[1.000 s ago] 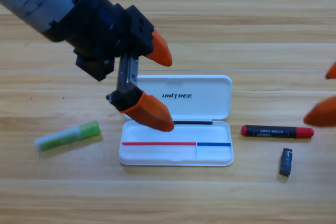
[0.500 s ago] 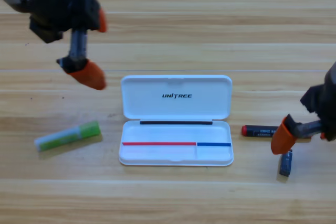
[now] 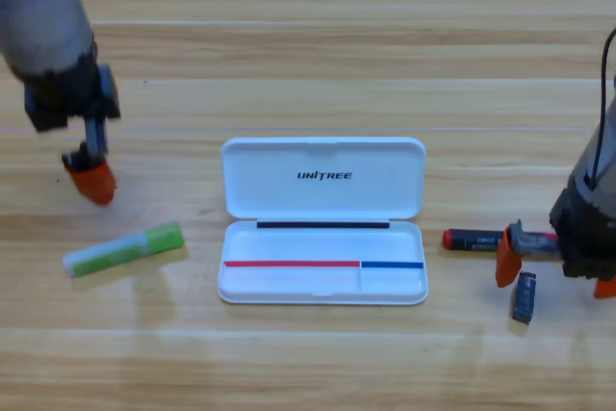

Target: Clean up eraser and pencils

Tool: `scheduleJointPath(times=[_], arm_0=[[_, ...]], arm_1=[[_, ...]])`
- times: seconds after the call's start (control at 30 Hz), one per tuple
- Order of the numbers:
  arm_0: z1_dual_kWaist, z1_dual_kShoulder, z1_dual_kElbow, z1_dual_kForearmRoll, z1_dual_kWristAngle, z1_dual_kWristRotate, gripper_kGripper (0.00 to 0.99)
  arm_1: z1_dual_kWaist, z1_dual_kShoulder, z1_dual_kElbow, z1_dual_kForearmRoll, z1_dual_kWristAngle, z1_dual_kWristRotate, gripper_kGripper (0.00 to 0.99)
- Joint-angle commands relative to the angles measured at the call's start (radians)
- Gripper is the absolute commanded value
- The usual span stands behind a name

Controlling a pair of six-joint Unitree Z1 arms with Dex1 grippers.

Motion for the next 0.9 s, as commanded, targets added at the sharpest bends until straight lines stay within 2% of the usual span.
scheduleJointPath(times=[0.03,0.23,0.47,0.53,0.67,0.73,0.9], arm_0=[[0.029,0.089,0.054,-0.037,-0.051,0.024,0.963],[0.032,0.126,0.084,-0.061,-0.089,0.050,0.963],[0.053,0.147,0.097,-0.081,-0.111,0.062,0.962],[0.058,0.149,0.110,-0.098,-0.115,0.065,0.962],[0.065,0.150,0.146,-0.140,-0.117,0.068,0.963],[0.067,0.150,0.161,-0.156,-0.122,0.068,0.963],[0.067,0.150,0.193,-0.195,-0.131,0.067,0.966]], arm_1=[[-0.042,0.106,0.031,-0.063,-0.001,0.029,0.948],[-0.042,0.129,0.019,-0.066,0.020,0.042,0.920],[-0.042,0.146,0.028,-0.063,0.066,0.032,0.727],[-0.036,0.146,0.025,-0.059,0.089,0.030,0.606],[-0.031,0.152,0.016,-0.059,0.083,-0.007,0.167],[-0.031,0.158,0.013,-0.059,0.051,-0.031,0.015],[-0.031,0.154,-0.010,-0.025,-0.023,-0.146,0.000]])
